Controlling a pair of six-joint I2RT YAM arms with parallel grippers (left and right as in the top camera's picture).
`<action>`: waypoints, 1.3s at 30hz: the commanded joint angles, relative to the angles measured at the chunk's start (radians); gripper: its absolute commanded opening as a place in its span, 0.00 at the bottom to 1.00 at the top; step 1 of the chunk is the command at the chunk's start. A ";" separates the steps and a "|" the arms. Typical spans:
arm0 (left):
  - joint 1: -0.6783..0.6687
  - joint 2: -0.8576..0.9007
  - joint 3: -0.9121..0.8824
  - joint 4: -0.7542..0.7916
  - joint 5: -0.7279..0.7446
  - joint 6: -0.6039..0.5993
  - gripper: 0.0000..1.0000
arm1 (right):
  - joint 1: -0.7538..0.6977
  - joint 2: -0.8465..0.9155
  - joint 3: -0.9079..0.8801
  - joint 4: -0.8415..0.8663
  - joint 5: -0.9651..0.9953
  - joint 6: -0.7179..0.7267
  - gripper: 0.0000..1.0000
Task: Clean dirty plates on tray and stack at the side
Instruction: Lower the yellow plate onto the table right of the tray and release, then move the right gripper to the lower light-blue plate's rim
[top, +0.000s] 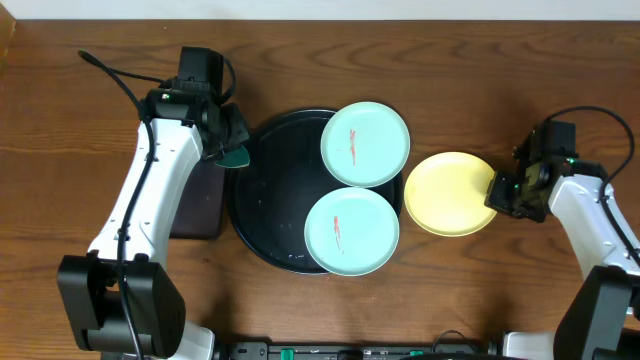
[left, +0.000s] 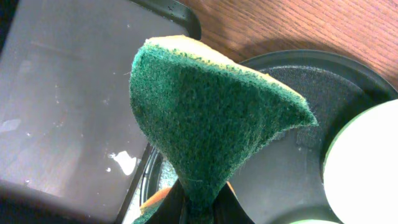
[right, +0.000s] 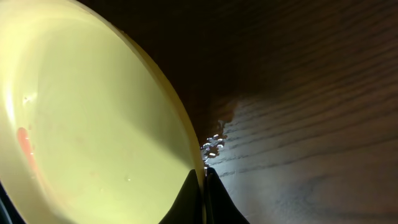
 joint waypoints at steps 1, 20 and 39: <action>0.003 -0.011 0.030 0.000 -0.019 -0.005 0.07 | -0.007 0.027 -0.008 0.004 0.023 -0.011 0.01; 0.003 -0.011 0.030 0.000 -0.019 -0.005 0.07 | 0.001 0.061 0.136 -0.114 -0.023 -0.011 0.29; 0.003 -0.011 0.030 0.000 -0.019 -0.005 0.07 | 0.219 0.064 0.302 -0.282 -0.305 0.008 0.35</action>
